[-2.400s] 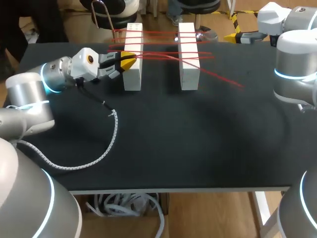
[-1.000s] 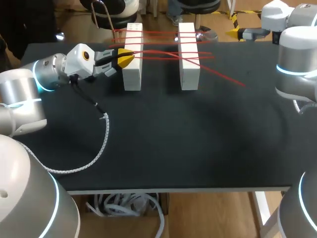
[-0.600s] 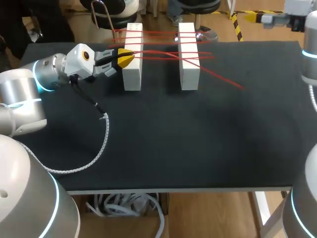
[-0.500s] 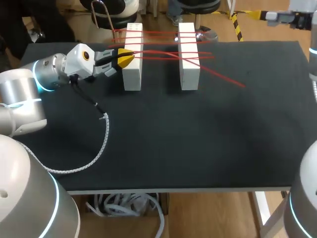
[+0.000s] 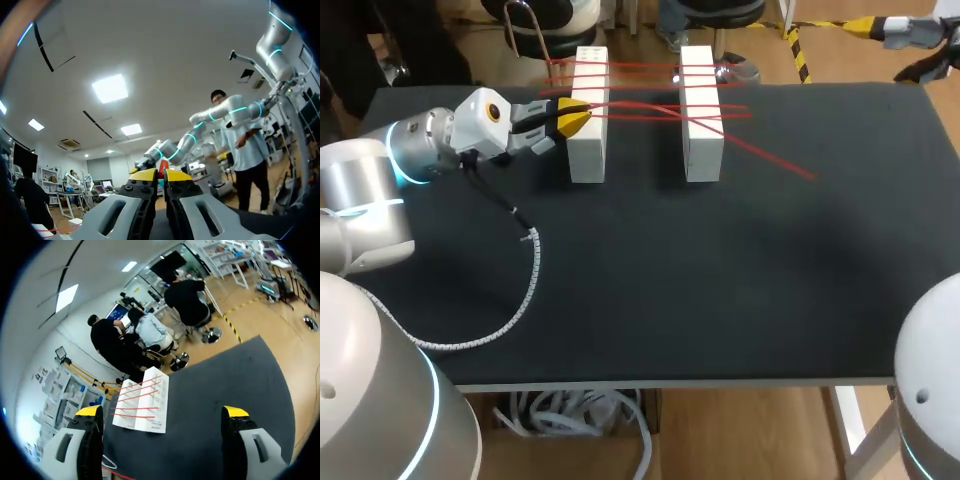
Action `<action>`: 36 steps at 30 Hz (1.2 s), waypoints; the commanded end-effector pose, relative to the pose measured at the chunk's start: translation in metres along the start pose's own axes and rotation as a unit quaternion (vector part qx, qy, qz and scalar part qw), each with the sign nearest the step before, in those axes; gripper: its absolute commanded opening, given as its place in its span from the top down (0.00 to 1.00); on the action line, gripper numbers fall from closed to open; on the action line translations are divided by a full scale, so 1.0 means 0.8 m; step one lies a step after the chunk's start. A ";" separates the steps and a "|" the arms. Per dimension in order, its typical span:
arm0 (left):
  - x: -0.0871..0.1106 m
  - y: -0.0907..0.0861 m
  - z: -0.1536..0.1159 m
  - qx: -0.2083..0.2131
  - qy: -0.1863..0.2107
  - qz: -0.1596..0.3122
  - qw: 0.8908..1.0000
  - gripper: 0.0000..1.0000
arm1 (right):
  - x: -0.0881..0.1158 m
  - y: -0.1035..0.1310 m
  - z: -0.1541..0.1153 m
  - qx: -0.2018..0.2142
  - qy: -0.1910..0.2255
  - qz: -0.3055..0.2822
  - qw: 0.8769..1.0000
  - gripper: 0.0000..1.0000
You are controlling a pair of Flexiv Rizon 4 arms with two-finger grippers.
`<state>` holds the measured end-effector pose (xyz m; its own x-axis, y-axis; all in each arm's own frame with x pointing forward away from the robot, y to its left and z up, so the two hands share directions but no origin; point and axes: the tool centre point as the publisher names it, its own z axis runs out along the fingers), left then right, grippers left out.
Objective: Grab the tape and strap the tape.
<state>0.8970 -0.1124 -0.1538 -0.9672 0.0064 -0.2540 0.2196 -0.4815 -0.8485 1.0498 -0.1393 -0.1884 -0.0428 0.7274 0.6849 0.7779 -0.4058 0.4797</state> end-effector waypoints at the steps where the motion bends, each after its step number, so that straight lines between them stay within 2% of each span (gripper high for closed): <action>1: 0.000 0.000 0.000 0.000 0.000 0.000 1.000 1.00 | -0.006 -0.009 -0.019 0.226 0.018 0.252 0.941 0.00; 8: 0.000 0.000 0.000 0.000 0.000 0.000 1.000 1.00 | -0.016 -0.038 -0.038 0.251 0.035 0.289 0.923 0.00; 15: 0.000 0.000 0.000 0.000 0.000 0.000 1.000 1.00 | -0.022 -0.070 -0.050 0.285 0.045 0.300 0.909 0.00; 17: 0.000 0.000 0.000 0.000 0.000 0.000 1.000 1.00 | -0.024 -0.078 -0.052 0.298 0.047 0.287 0.909 0.00; 19: 0.000 0.000 0.000 0.000 0.000 0.000 1.000 1.00 | -0.024 -0.085 -0.056 0.311 0.053 0.254 0.914 0.00; 36: 0.000 0.000 0.000 0.000 0.000 0.000 1.000 1.00 | -0.024 -0.085 -0.056 0.311 0.053 0.254 0.914 0.00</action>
<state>0.8969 -0.1124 -0.1538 -0.9672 0.0063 -0.2539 0.2196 -0.4814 -0.8485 0.9656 -0.1490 -0.2092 0.3893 0.4576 0.7994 0.9114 -0.3168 -0.2625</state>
